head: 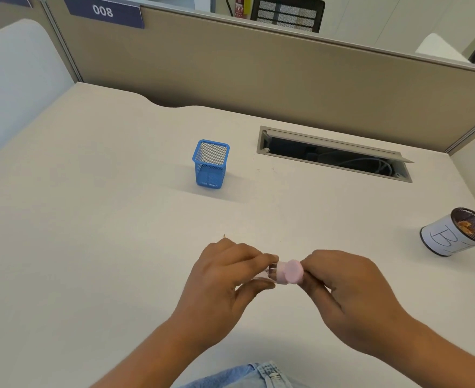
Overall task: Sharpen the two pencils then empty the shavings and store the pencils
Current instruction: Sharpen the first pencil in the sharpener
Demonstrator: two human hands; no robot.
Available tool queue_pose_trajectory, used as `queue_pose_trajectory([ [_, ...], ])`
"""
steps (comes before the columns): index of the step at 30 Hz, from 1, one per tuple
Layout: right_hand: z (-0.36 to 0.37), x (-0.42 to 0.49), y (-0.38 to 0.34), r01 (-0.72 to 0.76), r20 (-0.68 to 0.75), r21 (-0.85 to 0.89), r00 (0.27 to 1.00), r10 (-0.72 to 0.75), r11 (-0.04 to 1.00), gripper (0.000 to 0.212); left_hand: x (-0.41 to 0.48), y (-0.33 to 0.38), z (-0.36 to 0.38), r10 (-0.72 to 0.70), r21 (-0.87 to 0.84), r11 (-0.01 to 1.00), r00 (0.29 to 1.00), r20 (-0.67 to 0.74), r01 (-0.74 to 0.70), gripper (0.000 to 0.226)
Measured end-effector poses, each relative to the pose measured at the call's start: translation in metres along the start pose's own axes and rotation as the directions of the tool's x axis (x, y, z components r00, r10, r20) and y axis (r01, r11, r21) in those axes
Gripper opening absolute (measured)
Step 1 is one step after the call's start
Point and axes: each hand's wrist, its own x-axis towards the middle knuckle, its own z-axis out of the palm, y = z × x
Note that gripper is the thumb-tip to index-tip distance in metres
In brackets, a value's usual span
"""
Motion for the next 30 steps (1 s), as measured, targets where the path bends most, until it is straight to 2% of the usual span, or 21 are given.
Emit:
queue_pose_trajectory([
  [1, 0.001, 0.001, -0.001, -0.137, 0.066, 0.137, 0.989, 0.129, 0.981, 0.035, -0.001, 0.0, 0.001, 0.052, 0.051, 0.997, 0.998, -0.038, -0.05, 0.025],
  [2, 0.001, 0.003, -0.002, -0.302, 0.159, 0.3, 0.951, 0.265, 0.905, 0.039, -0.001, -0.001, 0.001, 0.104, 0.105, 0.99, 0.992, -0.067, -0.097, 0.023],
  [4, -0.001, 0.007, -0.006, -0.618, 0.43, 0.524, 0.786, 0.444, 0.586, 0.045, -0.002, -0.003, 0.0, 0.198, 0.215, 0.96, 0.977, -0.08, -0.177, 0.022],
  [5, -0.002, 0.009, -0.007, -0.705, 0.537, 0.559, 0.709, 0.458, 0.437, 0.049, -0.003, -0.004, -0.001, 0.231, 0.263, 0.943, 0.97, -0.072, -0.205, 0.021],
  [6, -0.002, 0.01, -0.007, -0.755, 0.608, 0.564, 0.654, 0.451, 0.334, 0.051, -0.003, -0.004, -0.002, 0.252, 0.3, 0.928, 0.966, -0.065, -0.222, 0.02],
  [8, -0.003, 0.011, -0.008, -0.804, 0.677, 0.534, 0.592, 0.437, 0.26, 0.052, -0.004, -0.006, -0.002, 0.252, 0.329, 0.919, 0.966, -0.063, -0.219, 0.019],
  [10, -0.005, 0.011, -0.007, -0.809, 0.683, 0.512, 0.587, 0.435, 0.288, 0.05, -0.005, -0.008, -0.001, 0.193, 0.296, 0.942, 0.978, -0.08, -0.161, 0.018],
  [14, -0.009, 0.013, -0.005, -0.766, 0.627, 0.557, 0.642, 0.441, 0.322, 0.046, -0.006, -0.01, 0.002, -0.041, 0.138, 0.989, 0.994, -0.096, 0.054, 0.023],
  [17, -0.007, 0.014, 0.0, -0.71, 0.529, 0.636, 0.687, 0.498, 0.304, 0.044, -0.007, -0.01, 0.005, -0.278, -0.003, 0.961, 0.959, -0.05, 0.278, 0.02],
  [19, 0.001, 0.015, 0.008, -0.668, 0.458, 0.678, 0.71, 0.535, 0.307, 0.041, -0.008, -0.013, 0.012, -0.371, -0.105, 0.923, 0.929, 0.019, 0.371, 0.019],
  [22, 0.02, 0.017, 0.022, -0.635, 0.368, 0.667, 0.735, 0.57, 0.39, 0.032, -0.01, -0.022, 0.028, -0.435, -0.187, 0.871, 0.89, 0.134, 0.454, 0.019],
  [26, 0.051, 0.026, 0.039, -0.615, 0.29, 0.635, 0.75, 0.594, 0.467, 0.016, -0.017, -0.036, 0.053, -0.455, -0.173, 0.842, 0.845, 0.281, 0.511, 0.027],
  [30, 0.088, 0.037, 0.064, -0.629, 0.169, 0.505, 0.743, 0.647, 0.591, 0.007, -0.023, -0.047, 0.071, -0.474, -0.208, 0.807, 0.817, 0.329, 0.552, 0.025],
])
